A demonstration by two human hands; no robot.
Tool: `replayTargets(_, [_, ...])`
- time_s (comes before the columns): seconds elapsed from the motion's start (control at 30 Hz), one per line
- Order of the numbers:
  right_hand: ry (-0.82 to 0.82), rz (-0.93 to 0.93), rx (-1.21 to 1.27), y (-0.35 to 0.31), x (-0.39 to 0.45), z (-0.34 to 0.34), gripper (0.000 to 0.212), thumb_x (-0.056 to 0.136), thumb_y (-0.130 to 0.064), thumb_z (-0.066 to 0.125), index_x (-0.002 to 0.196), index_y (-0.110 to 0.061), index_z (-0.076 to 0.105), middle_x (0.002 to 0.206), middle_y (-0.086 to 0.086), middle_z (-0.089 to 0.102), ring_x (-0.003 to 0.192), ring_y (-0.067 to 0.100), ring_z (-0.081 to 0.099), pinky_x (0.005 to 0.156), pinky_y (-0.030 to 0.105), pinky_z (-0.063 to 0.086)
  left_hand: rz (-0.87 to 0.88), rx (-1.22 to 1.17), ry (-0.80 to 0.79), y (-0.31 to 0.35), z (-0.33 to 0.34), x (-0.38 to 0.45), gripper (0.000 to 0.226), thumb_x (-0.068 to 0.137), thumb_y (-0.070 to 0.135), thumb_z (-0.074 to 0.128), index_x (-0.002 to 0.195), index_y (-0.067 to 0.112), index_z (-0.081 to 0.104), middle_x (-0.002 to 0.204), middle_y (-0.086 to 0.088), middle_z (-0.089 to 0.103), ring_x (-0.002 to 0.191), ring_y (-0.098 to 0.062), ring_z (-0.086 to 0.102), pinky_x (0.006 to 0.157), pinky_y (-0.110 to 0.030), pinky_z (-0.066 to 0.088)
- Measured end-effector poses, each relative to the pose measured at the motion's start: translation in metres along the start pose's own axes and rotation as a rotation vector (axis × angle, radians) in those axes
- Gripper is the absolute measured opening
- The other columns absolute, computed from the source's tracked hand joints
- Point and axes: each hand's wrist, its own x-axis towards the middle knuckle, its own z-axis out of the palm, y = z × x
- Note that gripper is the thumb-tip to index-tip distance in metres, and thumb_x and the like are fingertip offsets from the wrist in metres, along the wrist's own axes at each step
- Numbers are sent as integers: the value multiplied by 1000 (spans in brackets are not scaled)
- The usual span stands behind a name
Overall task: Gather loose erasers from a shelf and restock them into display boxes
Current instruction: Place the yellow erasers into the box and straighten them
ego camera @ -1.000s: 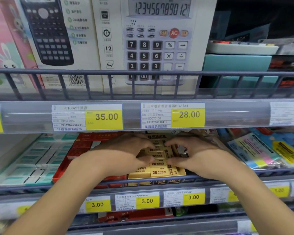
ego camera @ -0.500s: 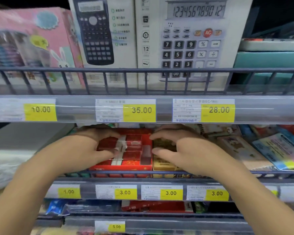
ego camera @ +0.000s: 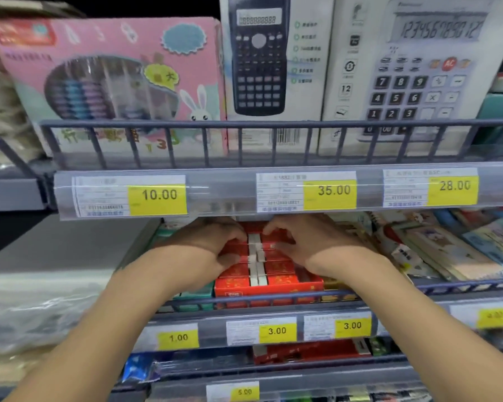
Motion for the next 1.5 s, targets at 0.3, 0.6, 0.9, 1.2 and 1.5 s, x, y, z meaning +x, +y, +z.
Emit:
replayTargets(0.3, [-71, 157, -60, -13, -16, -15, 40, 94, -40, 64, 133, -40, 54, 118, -14, 59, 92, 11, 54, 80, 23, 41, -8, -24, 38, -9, 0, -1, 47, 99, 48, 59, 145, 43, 49, 151, 13, 53, 140, -16, 43, 110, -27, 36])
replayTargets(0.6, [-126, 223, 2, -22, -19, -25, 38, 98, -42, 58, 136, -39, 50, 125, -12, 65, 97, 6, 66, 79, 20, 45, -3, -42, 25, -8, -1, -2, 45, 101, 47, 58, 144, 43, 50, 150, 16, 53, 139, -13, 43, 104, -26, 36])
replayTargets(0.9, [-320, 365, 94, -42, -4, -28, 34, 105, -35, 40, 126, -12, 55, 102, 9, 71, 78, 25, 77, 90, 41, 58, -3, -60, 23, -8, -2, -5, 47, 99, 51, 59, 144, 43, 51, 149, 15, 53, 136, -12, 47, 101, -22, 36])
replayTargets(1.2, [-337, 348, 180, -44, -11, -28, 43, 103, -39, 45, 143, -25, 45, 94, -7, 56, 79, 24, 77, 98, 44, 52, 36, -40, 54, -6, 1, -5, 45, 100, 45, 59, 143, 35, 55, 151, 11, 50, 139, -16, 40, 106, -21, 31])
replayTargets(1.5, [-110, 227, -228, -47, -18, -17, 55, 95, -60, 48, 138, -27, 50, 133, 1, 61, 114, 25, 60, 93, 36, 50, -47, -85, 43, -32, -18, -39, 49, 95, 65, 56, 141, 54, 44, 148, 16, 56, 131, -14, 55, 111, -35, 44])
